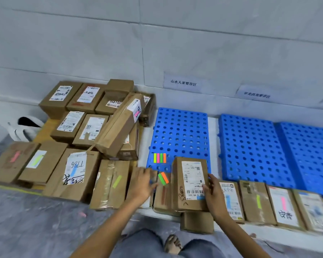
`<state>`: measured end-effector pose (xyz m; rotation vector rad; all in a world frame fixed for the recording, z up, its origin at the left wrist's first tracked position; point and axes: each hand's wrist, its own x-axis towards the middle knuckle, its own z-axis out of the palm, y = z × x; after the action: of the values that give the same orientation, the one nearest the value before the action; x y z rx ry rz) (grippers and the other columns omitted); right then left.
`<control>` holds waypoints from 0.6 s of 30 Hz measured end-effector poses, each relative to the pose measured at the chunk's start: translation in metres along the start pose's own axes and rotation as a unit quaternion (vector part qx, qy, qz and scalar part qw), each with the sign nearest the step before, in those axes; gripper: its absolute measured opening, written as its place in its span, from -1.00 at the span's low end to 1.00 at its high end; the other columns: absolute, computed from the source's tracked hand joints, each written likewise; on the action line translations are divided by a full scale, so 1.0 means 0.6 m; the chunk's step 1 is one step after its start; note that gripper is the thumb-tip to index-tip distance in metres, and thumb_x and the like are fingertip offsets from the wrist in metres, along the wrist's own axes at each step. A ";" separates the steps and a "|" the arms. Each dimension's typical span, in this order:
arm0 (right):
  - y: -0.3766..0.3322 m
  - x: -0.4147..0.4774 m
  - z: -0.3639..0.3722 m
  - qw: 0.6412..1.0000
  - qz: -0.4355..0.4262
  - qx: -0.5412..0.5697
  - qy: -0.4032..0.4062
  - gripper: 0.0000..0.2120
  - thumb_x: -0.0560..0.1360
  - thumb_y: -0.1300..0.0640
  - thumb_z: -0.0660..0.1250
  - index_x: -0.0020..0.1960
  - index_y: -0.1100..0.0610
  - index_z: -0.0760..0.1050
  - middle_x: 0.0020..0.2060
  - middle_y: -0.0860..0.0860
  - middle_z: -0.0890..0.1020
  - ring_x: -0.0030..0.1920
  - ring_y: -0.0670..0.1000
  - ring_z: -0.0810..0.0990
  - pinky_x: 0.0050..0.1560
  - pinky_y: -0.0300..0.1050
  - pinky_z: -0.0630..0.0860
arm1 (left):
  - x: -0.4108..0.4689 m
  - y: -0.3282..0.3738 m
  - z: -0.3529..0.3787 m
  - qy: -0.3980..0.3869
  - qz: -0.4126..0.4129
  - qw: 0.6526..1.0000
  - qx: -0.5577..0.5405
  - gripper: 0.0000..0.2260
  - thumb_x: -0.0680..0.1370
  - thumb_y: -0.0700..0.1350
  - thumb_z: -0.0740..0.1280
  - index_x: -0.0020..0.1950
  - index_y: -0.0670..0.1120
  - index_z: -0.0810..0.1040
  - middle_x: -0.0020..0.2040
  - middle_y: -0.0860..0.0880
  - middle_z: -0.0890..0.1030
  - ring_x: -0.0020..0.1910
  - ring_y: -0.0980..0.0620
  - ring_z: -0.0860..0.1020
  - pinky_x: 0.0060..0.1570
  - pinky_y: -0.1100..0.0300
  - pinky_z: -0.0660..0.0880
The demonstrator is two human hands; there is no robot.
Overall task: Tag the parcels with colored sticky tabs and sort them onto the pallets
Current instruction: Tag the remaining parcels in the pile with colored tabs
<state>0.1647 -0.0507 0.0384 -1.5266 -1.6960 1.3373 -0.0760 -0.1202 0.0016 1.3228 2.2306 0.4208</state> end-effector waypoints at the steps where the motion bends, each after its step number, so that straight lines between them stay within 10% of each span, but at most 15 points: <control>1: 0.007 0.000 -0.003 1.000 -0.003 -0.001 0.002 -0.58 0.56 0.22 0.22 0.40 0.15 0.24 0.25 0.07 0.44 0.20 0.04 0.47 0.10 -0.18 0.45 | 0.003 -0.014 0.013 0.003 -0.008 0.999 0.033 -0.53 0.40 0.07 0.45 0.24 -0.02 0.42 0.20 -0.01 0.40 0.23 -0.01 0.38 0.17 0.13 0.41; 5: 0.016 0.009 -0.014 0.999 0.003 -0.012 -0.031 -0.54 0.55 0.19 0.25 0.41 0.12 0.23 0.25 0.03 0.46 0.18 -0.04 0.48 0.16 -0.08 0.49 | 0.011 -0.026 0.032 0.021 -0.061 0.997 -0.032 -0.54 0.29 0.00 0.55 0.09 -0.06 0.47 0.15 -0.05 0.43 0.17 -0.03 0.43 0.16 0.09 0.43; 9: 0.013 0.016 -0.033 0.995 -0.009 -0.092 -0.037 -0.52 0.54 0.16 0.28 0.42 0.10 0.23 0.32 0.05 0.41 0.31 0.03 0.39 0.30 -0.05 0.38 | 0.017 -0.006 0.000 0.056 -0.113 0.974 -0.188 -0.67 0.35 -0.28 0.50 -0.18 -0.06 0.34 -0.17 -0.09 0.53 -0.17 -0.05 0.54 -0.25 0.14 0.44; 18: -0.166 -0.007 -0.036 0.887 -0.403 -0.227 0.012 -0.65 0.58 0.04 0.09 0.35 -0.02 0.31 0.25 -0.04 0.39 0.33 -0.05 0.30 0.38 -0.19 0.22 | -0.093 0.174 -0.140 0.113 0.009 0.884 -0.453 -0.85 0.49 -0.30 0.36 -0.01 -0.09 0.59 -0.31 0.04 0.68 -0.48 0.14 0.55 -0.34 0.31 0.52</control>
<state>0.1389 -0.0368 0.1357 -0.8175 -2.3535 0.4995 -0.0263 -0.1197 0.1380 0.7905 1.7618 1.4662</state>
